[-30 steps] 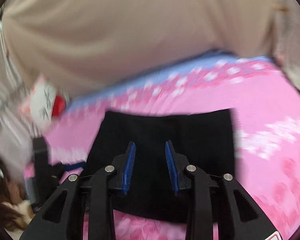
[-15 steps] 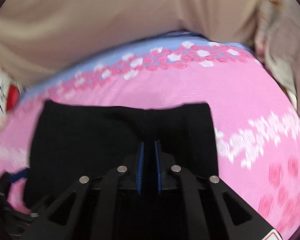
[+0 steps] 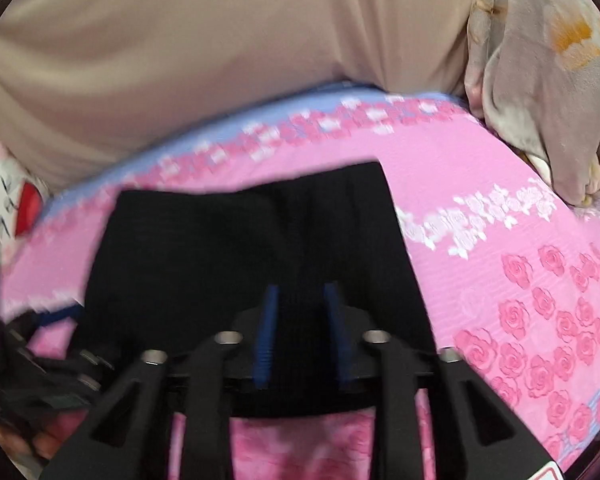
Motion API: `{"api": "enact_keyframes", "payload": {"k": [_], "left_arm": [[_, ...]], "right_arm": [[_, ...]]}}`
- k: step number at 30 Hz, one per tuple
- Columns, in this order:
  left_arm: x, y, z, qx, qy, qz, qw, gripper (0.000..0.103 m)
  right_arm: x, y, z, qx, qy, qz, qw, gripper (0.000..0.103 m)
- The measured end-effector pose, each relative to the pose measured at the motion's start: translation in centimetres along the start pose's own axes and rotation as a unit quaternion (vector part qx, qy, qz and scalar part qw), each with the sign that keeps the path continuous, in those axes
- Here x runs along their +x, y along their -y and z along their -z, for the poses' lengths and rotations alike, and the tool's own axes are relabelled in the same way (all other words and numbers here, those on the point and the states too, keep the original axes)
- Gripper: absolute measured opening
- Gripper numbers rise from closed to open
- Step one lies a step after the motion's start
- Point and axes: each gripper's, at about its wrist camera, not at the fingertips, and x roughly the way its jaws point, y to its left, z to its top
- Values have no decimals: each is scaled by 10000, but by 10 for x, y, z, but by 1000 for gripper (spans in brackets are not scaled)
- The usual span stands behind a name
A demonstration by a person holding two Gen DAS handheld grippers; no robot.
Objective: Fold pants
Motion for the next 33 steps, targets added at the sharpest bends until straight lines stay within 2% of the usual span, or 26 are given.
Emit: {"api": "enact_keyframes", "payload": {"k": [3, 7, 13, 20, 24, 27, 30, 32, 33], "left_arm": [[-13, -14, 0, -361, 119, 18, 9993, 98], [-15, -29, -2, -608, 64, -62, 9981, 98], [-15, -23, -5, -421, 104, -298, 9986, 98], [-13, -15, -2, -348, 78, -224, 9991, 98], [-16, -37, -4, -838, 166, -145, 9962, 98], [-8, -61, 0, -1400, -41, 45, 9901, 98], [-2, -69, 10, -1713, -252, 375, 9842, 98], [-1, -69, 16, -1863, -301, 472, 9809, 98], [-1, -68, 18, -1851, -311, 476, 9811, 98]], "right_arm": [[-11, 8, -3, 312, 117, -316, 9989, 31], [-19, 7, -3, 240, 244, -186, 9992, 35], [-18, 14, 1, 425, 277, -368, 9980, 35], [-16, 13, 0, 399, 250, -395, 9981, 35], [-20, 17, -1, 424, 269, -487, 9976, 39], [-22, 23, -1, 470, 238, -643, 9965, 39], [-31, 30, -1, 466, 357, -560, 9967, 48], [-39, 37, -1, 458, 483, -366, 9971, 71], [-40, 41, -1, 471, 506, -260, 9973, 75]]}}
